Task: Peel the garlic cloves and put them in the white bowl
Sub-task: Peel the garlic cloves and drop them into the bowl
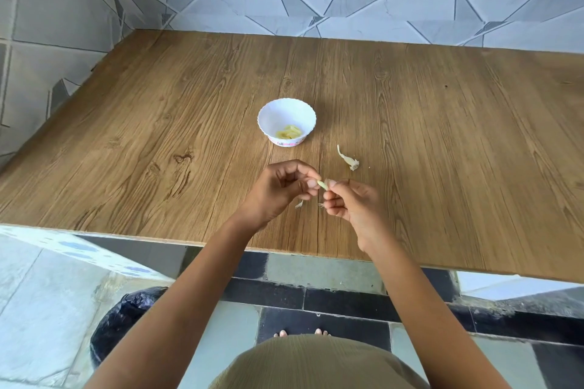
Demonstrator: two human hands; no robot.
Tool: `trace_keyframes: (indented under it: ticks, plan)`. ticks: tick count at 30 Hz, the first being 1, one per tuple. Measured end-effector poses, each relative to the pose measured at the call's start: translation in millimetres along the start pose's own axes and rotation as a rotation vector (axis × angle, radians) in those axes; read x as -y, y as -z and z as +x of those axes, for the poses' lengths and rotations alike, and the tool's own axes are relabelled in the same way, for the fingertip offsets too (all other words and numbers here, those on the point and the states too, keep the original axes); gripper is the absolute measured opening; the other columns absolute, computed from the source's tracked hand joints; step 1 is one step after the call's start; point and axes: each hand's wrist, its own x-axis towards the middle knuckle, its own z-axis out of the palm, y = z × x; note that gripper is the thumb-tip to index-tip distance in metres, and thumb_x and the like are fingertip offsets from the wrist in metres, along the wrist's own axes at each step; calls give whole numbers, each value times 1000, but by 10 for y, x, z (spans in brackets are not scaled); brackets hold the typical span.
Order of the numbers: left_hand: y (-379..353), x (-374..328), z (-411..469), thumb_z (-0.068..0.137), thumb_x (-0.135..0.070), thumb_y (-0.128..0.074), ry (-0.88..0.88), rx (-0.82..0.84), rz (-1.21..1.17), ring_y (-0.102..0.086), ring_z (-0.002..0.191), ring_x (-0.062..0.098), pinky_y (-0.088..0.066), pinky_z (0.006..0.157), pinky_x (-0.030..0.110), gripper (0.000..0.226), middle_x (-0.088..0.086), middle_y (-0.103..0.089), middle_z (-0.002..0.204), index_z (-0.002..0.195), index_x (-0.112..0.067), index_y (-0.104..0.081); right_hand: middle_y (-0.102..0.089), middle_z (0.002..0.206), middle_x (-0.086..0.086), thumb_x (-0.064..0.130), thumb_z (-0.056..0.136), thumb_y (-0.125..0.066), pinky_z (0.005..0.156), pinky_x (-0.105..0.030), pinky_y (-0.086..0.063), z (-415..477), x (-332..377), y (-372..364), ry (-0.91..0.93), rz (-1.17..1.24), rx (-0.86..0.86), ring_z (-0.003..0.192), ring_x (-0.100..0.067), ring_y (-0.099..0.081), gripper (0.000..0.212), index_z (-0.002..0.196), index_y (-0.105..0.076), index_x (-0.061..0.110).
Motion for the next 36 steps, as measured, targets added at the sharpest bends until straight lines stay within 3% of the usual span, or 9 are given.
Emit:
trace_keyframes:
  ticks: [7, 12, 15, 17, 21, 25, 29, 36]
  plan:
    - [29, 10, -36, 84, 5, -60, 163, -73, -257, -69, 70, 14, -55, 64, 22, 11, 8, -72, 76, 91, -2, -66, -66, 66, -4, 9, 83, -69, 56, -18, -50, 8, -87, 77, 267, -271, -64, 54, -5, -59, 6, 77, -68, 9]
    - [34, 6, -27, 83, 6, -62, 167, -90, -167, -68, 70, 12, -56, 67, 20, 13, 7, -71, 74, 88, -4, -66, -63, 68, 9, 8, 78, -75, 57, -11, -43, 53, -161, 109, 483, -510, -76, 58, 6, -57, 9, 80, -67, 6]
    - [33, -9, -27, 83, 8, -63, 118, -92, -47, -65, 73, 14, -56, 73, 24, 17, 6, -69, 75, 84, -9, -68, -69, 84, 5, 3, 87, -63, 63, -17, -51, 52, -149, 114, 464, -516, -14, 68, 3, -63, 17, 88, -67, 19]
    - [31, -18, -26, 82, 8, -64, 93, -96, 14, -64, 77, 19, -54, 80, 35, 20, 7, -69, 77, 83, -12, -69, -70, 89, 0, 5, 90, -59, 63, -18, -53, 40, -120, 100, 390, -429, 44, 71, 0, -65, 21, 93, -65, 25]
    - [26, -37, -20, 82, 7, -66, 72, -84, 122, -62, 82, 25, -51, 87, 47, 18, 14, -70, 86, 85, -11, -69, -70, 78, -2, 11, 85, -66, 60, -16, -51, 30, -61, 52, 285, -221, 77, 64, -4, -63, 10, 91, -68, 19]
    - [19, -77, -36, 82, 6, -66, 95, -78, 46, -65, 80, 16, -53, 81, 36, 17, 4, -70, 82, 88, -10, -68, -70, 70, 2, 5, 85, -64, 60, -17, -52, 46, -48, 32, 253, -105, 74, 60, -4, -62, 10, 89, -68, 13]
    - [-48, -94, -55, 81, 4, -66, 137, -137, -113, -65, 74, 12, -55, 71, 22, 13, 8, -69, 81, 90, -5, -66, -70, 67, 6, 2, 86, -62, 62, -17, -53, 45, -76, 26, 290, -65, 76, 61, -3, -62, 15, 91, -67, 14]
    - [-102, -105, -46, 81, 4, -62, 313, -174, -459, -68, 67, 11, -56, 65, 18, 12, 4, -70, 72, 84, -8, -64, -64, 82, 4, -1, 92, -53, 68, -14, -50, 61, -154, 17, 551, -359, 51, 71, 2, -62, 12, 95, -61, 9]
